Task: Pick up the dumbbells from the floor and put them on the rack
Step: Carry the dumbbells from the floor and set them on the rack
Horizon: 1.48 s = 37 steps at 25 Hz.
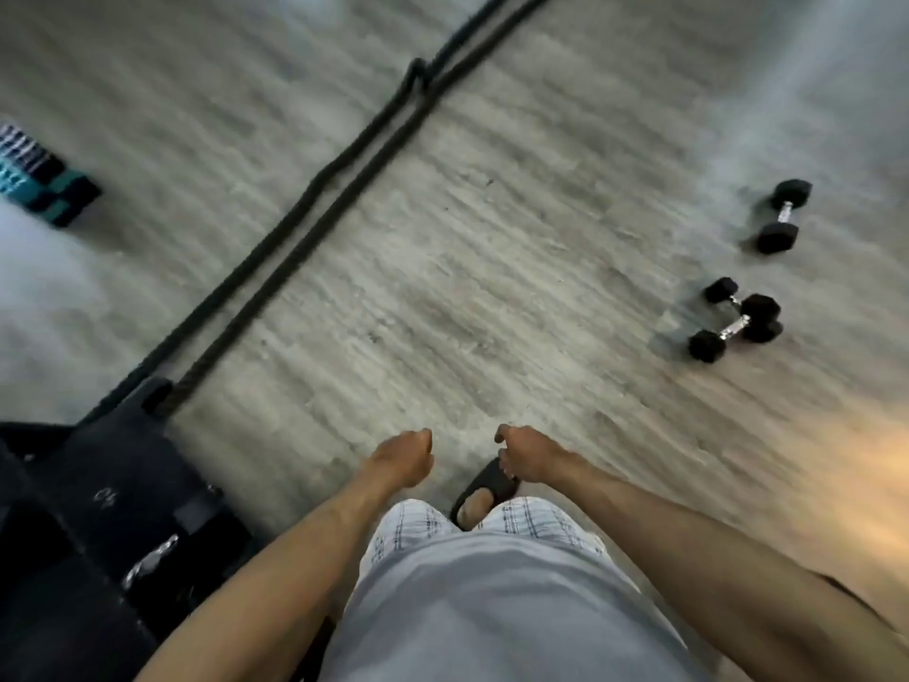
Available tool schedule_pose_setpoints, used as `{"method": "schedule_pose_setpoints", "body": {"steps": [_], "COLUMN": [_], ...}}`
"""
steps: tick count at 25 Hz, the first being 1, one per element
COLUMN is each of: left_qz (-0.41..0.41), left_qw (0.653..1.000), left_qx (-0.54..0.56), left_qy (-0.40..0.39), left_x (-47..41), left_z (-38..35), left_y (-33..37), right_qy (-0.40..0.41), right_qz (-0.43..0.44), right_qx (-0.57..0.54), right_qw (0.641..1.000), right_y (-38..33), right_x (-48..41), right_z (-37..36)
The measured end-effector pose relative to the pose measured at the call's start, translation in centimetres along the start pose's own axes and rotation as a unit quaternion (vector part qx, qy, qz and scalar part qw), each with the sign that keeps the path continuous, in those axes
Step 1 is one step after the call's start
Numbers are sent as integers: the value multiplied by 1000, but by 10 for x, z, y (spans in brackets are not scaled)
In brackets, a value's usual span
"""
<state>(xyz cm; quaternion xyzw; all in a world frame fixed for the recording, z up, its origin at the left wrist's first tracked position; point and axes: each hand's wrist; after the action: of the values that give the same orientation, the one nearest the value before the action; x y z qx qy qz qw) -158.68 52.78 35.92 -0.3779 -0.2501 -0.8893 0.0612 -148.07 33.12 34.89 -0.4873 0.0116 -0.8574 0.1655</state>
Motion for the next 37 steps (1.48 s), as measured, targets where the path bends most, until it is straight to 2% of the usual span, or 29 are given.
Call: {"method": "schedule_pose_setpoints", "body": {"steps": [4, 9, 14, 20, 22, 24, 27, 32, 37], "left_qz": [-71, -139, -205, -272, -289, -299, -299, -311, -262], "left_qw": [994, 978, 948, 895, 882, 869, 871, 859, 872], "left_qx": [-74, -133, -192, -276, -287, -302, -291, -295, -279], "left_qy": [-48, -82, -149, -222, -236, -253, -260, -279, -304], "left_x": [-75, -173, -280, -409, -446, -483, -536, -623, -707], "left_z": [48, 106, 153, 203, 218, 224, 225, 194, 157], "left_y": [76, 162, 253, 361, 402, 445, 504, 603, 672], "right_qy": [22, 51, 64, 81, 99, 115, 127, 105, 80], "right_qz": [-58, -129, -204, -271, -287, -306, -321, -325, -315], "right_qx": [-110, -222, -313, -394, -444, -471, -509, -558, -595], "right_qw": [992, 965, 925, 874, 843, 819, 789, 756, 735], "right_y": [75, 163, 243, 326, 357, 391, 443, 550, 654], "right_x": [-9, -20, -50, -89, -99, -114, -135, -181, -223], "right_z": [46, 89, 137, 220, 248, 270, 295, 320, 337]}}
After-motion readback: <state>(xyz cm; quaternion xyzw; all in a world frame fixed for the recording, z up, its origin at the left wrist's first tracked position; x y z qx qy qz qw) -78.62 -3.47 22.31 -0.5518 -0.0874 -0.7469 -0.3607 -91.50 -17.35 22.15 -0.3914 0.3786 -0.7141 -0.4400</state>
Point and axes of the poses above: each hand's wrist, its own x-axis away from the middle knuckle, its own z-axis out of the back of the hand, y = z × x, and after that the axes turned 13 degrees about -z, right-handed
